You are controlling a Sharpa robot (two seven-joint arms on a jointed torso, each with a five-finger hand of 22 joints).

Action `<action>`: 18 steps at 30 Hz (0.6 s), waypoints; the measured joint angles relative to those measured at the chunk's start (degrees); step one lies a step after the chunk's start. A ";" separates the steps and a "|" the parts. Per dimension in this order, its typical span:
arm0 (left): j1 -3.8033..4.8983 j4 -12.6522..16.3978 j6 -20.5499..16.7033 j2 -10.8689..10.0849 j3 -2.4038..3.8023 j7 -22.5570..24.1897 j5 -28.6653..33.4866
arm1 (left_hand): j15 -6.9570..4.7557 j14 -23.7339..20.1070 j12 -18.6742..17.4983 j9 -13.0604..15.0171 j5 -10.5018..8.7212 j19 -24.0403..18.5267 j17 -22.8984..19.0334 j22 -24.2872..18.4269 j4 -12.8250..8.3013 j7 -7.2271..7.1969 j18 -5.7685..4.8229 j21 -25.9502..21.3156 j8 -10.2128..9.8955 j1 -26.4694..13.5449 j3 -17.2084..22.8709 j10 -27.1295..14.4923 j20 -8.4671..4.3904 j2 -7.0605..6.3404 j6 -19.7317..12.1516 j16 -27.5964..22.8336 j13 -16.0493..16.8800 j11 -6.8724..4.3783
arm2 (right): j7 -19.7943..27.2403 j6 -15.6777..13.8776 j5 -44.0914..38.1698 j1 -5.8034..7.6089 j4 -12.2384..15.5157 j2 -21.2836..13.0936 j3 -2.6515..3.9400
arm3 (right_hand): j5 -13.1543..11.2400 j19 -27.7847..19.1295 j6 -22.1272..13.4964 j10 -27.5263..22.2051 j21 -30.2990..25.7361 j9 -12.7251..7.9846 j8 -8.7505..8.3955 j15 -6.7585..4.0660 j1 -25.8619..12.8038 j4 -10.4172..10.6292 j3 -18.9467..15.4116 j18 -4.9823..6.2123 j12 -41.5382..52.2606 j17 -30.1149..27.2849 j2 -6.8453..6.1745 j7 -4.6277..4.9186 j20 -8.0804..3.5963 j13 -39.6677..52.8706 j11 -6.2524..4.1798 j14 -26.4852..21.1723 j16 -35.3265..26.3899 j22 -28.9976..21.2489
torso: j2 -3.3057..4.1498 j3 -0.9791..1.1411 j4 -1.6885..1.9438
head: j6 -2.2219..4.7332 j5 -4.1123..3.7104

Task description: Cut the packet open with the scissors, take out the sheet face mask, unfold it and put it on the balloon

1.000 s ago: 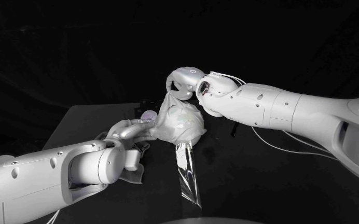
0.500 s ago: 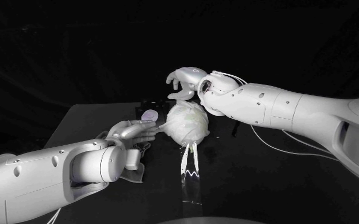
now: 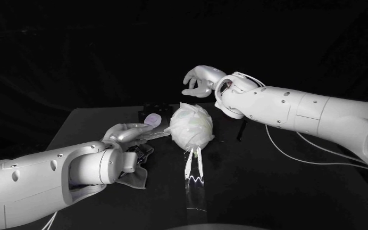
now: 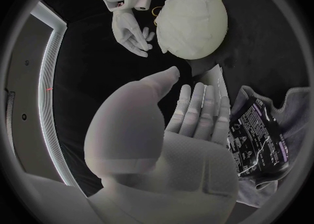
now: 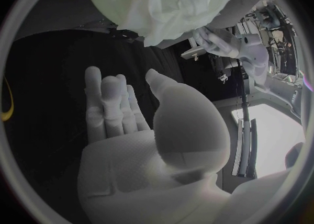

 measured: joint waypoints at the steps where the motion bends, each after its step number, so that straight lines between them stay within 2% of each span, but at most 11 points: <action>1: 0.00 -0.47 0.13 0.02 0.00 0.02 -0.22 | -0.31 0.31 0.36 0.00 0.00 0.00 0.01 -0.15 0.00 0.03 0.00 -0.16 0.54 0.29 0.00 0.03 0.00 0.29 0.62 0.10 0.00 -0.03 | 0.15 -0.28 1.50 0.24 0.65 -0.92 0.03 | 0.00 0.58 1.00 1.75 0.28 0.00 0.24 -0.26 0.47 -0.10 0.56 0.13 0.76 1.09 0.48 -0.14 -0.14 -0.08 -0.31 1.20 0.87 0.04 | 0.01 -0.01 0.00 | 0.09 -0.09; 4: -0.01 -1.95 1.11 0.13 0.33 0.59 -0.93 | -1.27 3.06 1.95 -0.04 0.00 2.46 0.50 0.06 0.28 0.42 -0.01 0.30 1.71 0.77 0.30 2.09 -0.13 0.77 3.11 1.76 0.10 -1.36 | 0.54 -0.71 7.05 1.13 2.96 -4.61 0.07 | 0.04 2.60 3.51 6.18 2.50 0.05 1.09 -1.12 1.40 -0.71 1.30 0.39 3.02 4.99 0.76 -0.71 -0.81 0.33 -1.53 4.95 3.80 1.03 | 0.11 -0.03 -0.01 | 0.30 -0.25; 5: -0.01 -2.41 1.58 0.23 0.54 0.89 -1.15 | -1.90 4.97 2.39 -0.43 0.00 5.48 0.82 0.67 0.46 0.57 -0.01 1.36 1.73 0.77 1.03 3.04 -0.22 0.77 4.17 2.76 0.07 -1.78 | 0.57 -0.71 8.75 1.37 3.74 -5.84 0.09 | 0.35 5.30 4.35 8.30 6.63 0.00 1.14 -1.69 1.82 -0.86 1.46 0.37 4.47 8.21 0.62 -1.19 -1.26 0.98 -2.06 7.69 6.10 2.82 | 0.14 -0.05 -0.01 | 0.34 -0.29; 6: 0.00 -2.89 2.12 0.34 0.75 1.23 -1.39 | -2.36 6.21 2.55 -0.79 0.00 7.61 1.05 1.05 0.46 0.77 -0.01 2.08 1.73 0.77 1.67 3.46 -0.32 0.77 4.80 3.39 -0.03 -2.19 | 0.59 -0.64 10.43 1.59 4.53 -7.05 0.10 | 0.35 9.28 5.40 11.31 13.85 -0.08 1.44 -2.33 2.04 -0.86 1.46 -0.17 6.76 14.54 0.83 -1.80 -1.82 2.19 -2.87 11.61 9.78 5.76 | 0.16 -0.07 -0.01 | 0.37 -0.30; 7: 0.01 -3.64 2.93 0.57 1.11 1.71 -1.75 | -2.58 6.83 2.59 -1.09 0.00 8.60 1.12 1.09 0.48 0.95 0.03 2.28 1.73 0.75 2.12 3.78 -0.32 0.79 5.23 3.68 -0.20 -2.50 | 0.59 -0.46 12.57 1.82 5.41 -8.54 0.10 | 0.35 14.60 6.74 13.29 23.80 -0.58 1.53 -3.14 2.04 -0.76 1.56 -1.86 10.76 22.80 0.83 -2.55 -2.94 5.19 -3.80 16.56 14.74 9.09 | 0.19 -0.07 -0.04 | 0.44 -0.33; 8: 0.03 -4.28 3.61 0.79 1.45 2.09 -2.06 | -2.76 7.16 2.59 -1.22 0.00 9.08 1.17 1.09 0.52 1.07 0.13 2.29 1.73 0.60 2.32 3.95 -0.40 0.94 5.49 3.80 -0.29 -2.68 | 0.57 -0.25 14.11 1.94 5.91 -9.45 0.10 | 0.35 17.32 7.49 13.74 29.49 -1.13 1.30 -3.44 2.04 -0.62 1.69 -3.05 15.19 27.38 0.83 -2.89 -3.53 9.17 -4.23 18.93 17.37 9.94 | 0.20 -0.06 -0.07 | 0.48 -0.34; 9: 0.10 -4.99 4.31 1.10 1.85 2.45 -2.44 | -3.01 8.00 3.03 -1.38 0.00 10.18 1.35 1.09 0.55 0.98 0.88 2.58 1.73 0.45 2.64 4.99 -0.36 1.09 6.17 4.25 -0.31 -2.87 | 0.49 0.02 15.63 2.03 6.42 -10.35 0.10 | 0.35 18.91 7.96 14.69 33.15 -1.42 1.09 -3.66 2.04 -0.62 1.70 -3.81 19.62 30.32 0.83 -3.16 -3.76 13.45 -4.31 19.84 19.10 10.44 | 0.22 -0.06 -0.10 | 0.54 -0.34; 11: 0.44 -6.88 6.07 1.95 2.70 3.28 -3.73 | -3.54 9.38 3.81 -1.64 0.00 11.48 1.58 1.13 0.55 0.54 1.83 3.01 1.73 0.22 2.64 6.53 -0.49 1.32 6.66 5.03 -0.28 -3.32 | 0.29 1.12 18.97 2.26 8.09 -12.48 0.09 | 0.35 20.41 8.21 15.58 37.01 -1.98 0.74 -3.79 2.04 -0.62 1.70 -4.50 26.02 32.46 0.83 -3.38 -4.07 19.79 -4.41 20.47 21.05 10.78 | 0.29 -0.06 -0.20 | 0.62 -0.38; 13: 0.88 -8.81 7.71 2.98 3.25 3.88 -5.27 | -4.12 11.21 4.61 -1.90 0.00 13.66 2.02 1.36 0.74 0.26 2.75 3.88 1.73 -0.23 2.78 8.33 -0.63 1.25 7.41 6.08 -0.19 -3.82 | -0.01 2.30 21.52 2.40 8.95 -13.90 0.07 | 0.46 22.23 9.31 18.99 41.64 -2.47 0.64 -3.79 2.04 -0.47 1.85 -5.42 37.79 32.94 0.84 -3.42 -4.09 31.81 -4.35 20.51 23.20 10.85 | 0.37 -0.06 -0.29 | 0.75 -0.41; 15: 1.46 -11.06 9.63 4.30 3.89 4.40 -7.36 | -4.90 12.98 4.88 -2.48 0.00 16.67 2.55 1.52 1.35 -0.26 4.19 4.94 1.73 -1.22 2.16 9.75 -0.67 0.97 8.05 7.39 -0.22 -4.43 | -0.41 3.78 24.07 2.45 9.76 -15.18 0.06 | 0.33 23.20 9.61 21.85 44.20 -2.92 0.28 -3.79 2.04 -0.65 2.03 -5.43 46.83 33.00 0.83 -3.27 -4.03 40.89 -4.49 20.51 24.21 10.85 | 0.49 -0.06 -0.44 | 0.88 -0.48; 18: 2.21 -14.78 12.50 6.69 4.99 4.88 -10.73 | -5.69 15.85 4.88 -3.17 0.00 20.42 3.70 1.97 1.94 -0.27 5.13 6.50 1.35 -1.82 1.32 9.98 -1.03 0.76 8.05 9.93 -0.58 -4.62 | -0.96 5.91 26.78 2.42 10.92 -16.35 0.03 | 0.34 24.38 10.24 25.65 47.55 -3.54 -0.03 -3.79 2.35 -1.14 2.53 -6.27 57.86 33.02 1.15 -3.20 -3.99 49.58 -4.26 20.51 25.23 10.86 | 0.78 -0.04 -0.63 | 1.09 -0.66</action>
